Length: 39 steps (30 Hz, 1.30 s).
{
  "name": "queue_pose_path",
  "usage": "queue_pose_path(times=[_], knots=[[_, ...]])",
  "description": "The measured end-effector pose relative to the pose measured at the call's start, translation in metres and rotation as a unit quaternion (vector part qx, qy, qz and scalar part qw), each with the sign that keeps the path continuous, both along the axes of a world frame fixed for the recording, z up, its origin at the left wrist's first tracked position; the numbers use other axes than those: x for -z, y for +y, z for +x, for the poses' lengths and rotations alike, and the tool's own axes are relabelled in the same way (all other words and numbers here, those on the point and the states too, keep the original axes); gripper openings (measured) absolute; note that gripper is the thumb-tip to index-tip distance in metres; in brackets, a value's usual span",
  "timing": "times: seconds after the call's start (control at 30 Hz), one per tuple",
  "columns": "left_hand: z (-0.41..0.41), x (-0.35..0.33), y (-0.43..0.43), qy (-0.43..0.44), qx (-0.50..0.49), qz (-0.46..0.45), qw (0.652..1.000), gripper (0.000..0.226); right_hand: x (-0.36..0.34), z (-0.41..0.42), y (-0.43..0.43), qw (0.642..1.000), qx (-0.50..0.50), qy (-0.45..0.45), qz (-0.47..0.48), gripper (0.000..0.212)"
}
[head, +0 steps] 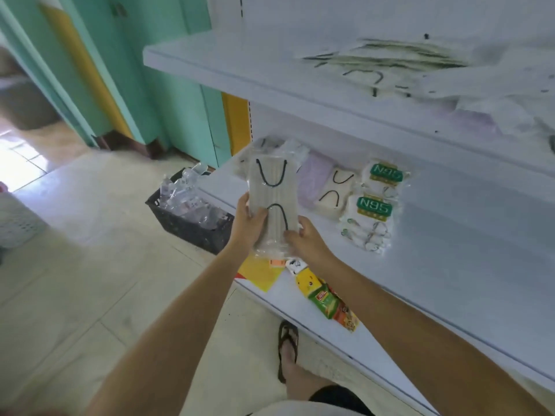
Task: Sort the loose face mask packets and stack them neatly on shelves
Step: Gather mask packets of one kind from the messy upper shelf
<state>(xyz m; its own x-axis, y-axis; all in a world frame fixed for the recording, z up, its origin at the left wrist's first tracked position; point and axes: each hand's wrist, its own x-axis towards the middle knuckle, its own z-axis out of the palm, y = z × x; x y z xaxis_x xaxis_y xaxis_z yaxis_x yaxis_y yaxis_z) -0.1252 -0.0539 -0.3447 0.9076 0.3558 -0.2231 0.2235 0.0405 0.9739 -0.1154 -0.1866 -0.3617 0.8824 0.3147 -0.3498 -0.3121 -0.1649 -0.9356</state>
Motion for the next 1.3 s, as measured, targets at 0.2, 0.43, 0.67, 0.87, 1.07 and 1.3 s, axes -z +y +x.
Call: queue_pose_path(times=[0.2, 0.43, 0.67, 0.87, 1.07, 1.3], knots=[[0.07, 0.024, 0.034, 0.14, 0.068, -0.019, 0.988, 0.051, 0.026, 0.072, 0.035, 0.996, 0.026, 0.034, -0.076, 0.047], [0.137, 0.05, 0.089, 0.196, 0.083, 0.098, 0.972, 0.058, 0.042, 0.141, 0.079, 0.992, 0.008, 0.11, -0.054, 0.046], [0.2, 0.073, 0.154, 0.218, 0.121, 0.186, 0.95, 0.045, 0.047, 0.184, 0.135, 0.985, 0.024, 0.167, -0.047, 0.061], [0.268, 0.078, 0.196, 0.223, 0.204, 0.081, 0.95, 0.048, 0.061, 0.245, 0.183, 0.971, 0.175, 0.163, 0.011, 0.061], [0.336, 0.107, 0.21, 0.08, 0.278, 0.199, 0.936, 0.061, 0.087, 0.301, 0.208, 0.957, 0.271, 0.097, -0.023, 0.048], [0.374, 0.142, 0.206, 0.039, 0.329, 0.401, 0.854, 0.047, 0.117, 0.317, 0.215, 0.929, 0.261, -0.056, -0.255, 0.061]])
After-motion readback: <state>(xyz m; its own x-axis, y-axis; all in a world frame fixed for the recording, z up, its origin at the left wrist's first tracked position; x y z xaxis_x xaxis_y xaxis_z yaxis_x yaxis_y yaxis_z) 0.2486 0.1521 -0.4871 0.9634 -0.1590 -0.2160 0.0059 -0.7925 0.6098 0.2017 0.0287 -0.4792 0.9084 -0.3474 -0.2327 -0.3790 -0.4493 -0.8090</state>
